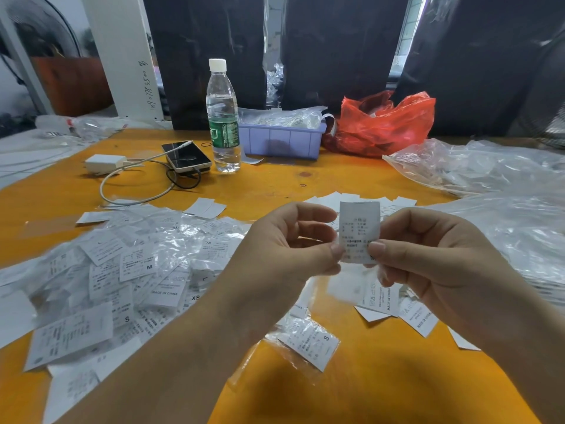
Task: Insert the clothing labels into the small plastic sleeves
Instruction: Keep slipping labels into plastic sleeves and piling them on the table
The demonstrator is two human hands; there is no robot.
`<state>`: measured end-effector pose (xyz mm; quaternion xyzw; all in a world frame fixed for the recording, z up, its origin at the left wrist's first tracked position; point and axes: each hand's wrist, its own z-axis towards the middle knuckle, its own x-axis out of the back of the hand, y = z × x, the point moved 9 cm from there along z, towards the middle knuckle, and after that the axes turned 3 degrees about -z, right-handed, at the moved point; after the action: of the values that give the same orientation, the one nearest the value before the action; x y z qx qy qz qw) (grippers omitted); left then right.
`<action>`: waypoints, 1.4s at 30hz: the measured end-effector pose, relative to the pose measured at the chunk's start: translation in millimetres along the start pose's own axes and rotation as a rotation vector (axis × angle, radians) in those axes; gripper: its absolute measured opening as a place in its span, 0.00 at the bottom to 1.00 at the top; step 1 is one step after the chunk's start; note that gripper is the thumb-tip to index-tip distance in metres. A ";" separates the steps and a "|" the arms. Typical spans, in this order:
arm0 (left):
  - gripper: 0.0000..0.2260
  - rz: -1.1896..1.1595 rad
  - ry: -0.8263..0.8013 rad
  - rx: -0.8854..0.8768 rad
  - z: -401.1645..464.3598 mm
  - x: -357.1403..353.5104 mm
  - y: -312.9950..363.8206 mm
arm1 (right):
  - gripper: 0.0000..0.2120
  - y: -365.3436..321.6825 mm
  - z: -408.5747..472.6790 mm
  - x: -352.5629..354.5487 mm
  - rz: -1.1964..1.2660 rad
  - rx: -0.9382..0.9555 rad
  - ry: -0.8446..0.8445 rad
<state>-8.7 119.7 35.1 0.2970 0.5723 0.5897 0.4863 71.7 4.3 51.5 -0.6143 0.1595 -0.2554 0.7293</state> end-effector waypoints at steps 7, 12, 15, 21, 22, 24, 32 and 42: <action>0.15 -0.172 -0.081 0.159 -1.6 -12.8 -13.6 | 0.06 -5.3 -0.3 8.0 0.037 0.035 0.089; 0.12 -0.082 -0.118 0.146 -5.0 -16.9 -11.3 | 0.06 -4.9 -0.2 10.7 0.023 0.041 0.108; 0.12 -0.025 -0.058 0.132 -4.4 -10.3 -8.8 | 0.06 -4.8 -0.2 13.0 0.034 0.040 0.125; 0.07 0.173 0.049 0.054 -2.9 1.4 -5.9 | 0.07 -6.2 -0.3 15.8 0.007 0.050 0.145; 0.07 0.176 0.063 0.047 -2.6 2.9 -5.5 | 0.08 -6.5 0.0 15.4 0.018 0.054 0.137; 0.07 0.179 0.088 0.024 -2.5 6.1 -3.9 | 0.09 -7.0 0.9 15.5 0.073 0.061 0.125; 0.09 0.139 0.160 -0.109 -3.3 10.6 7.8 | 0.15 24.0 4.8 3.0 0.358 -0.183 0.041; 0.11 0.252 0.169 -0.140 -4.6 8.9 8.5 | 0.12 33.7 -1.3 -12.2 0.249 -0.298 -0.115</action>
<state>-18.0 127.2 40.7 0.2812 0.5268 0.7074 0.3782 67.0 14.0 17.3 -0.7045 0.2281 -0.1013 0.6644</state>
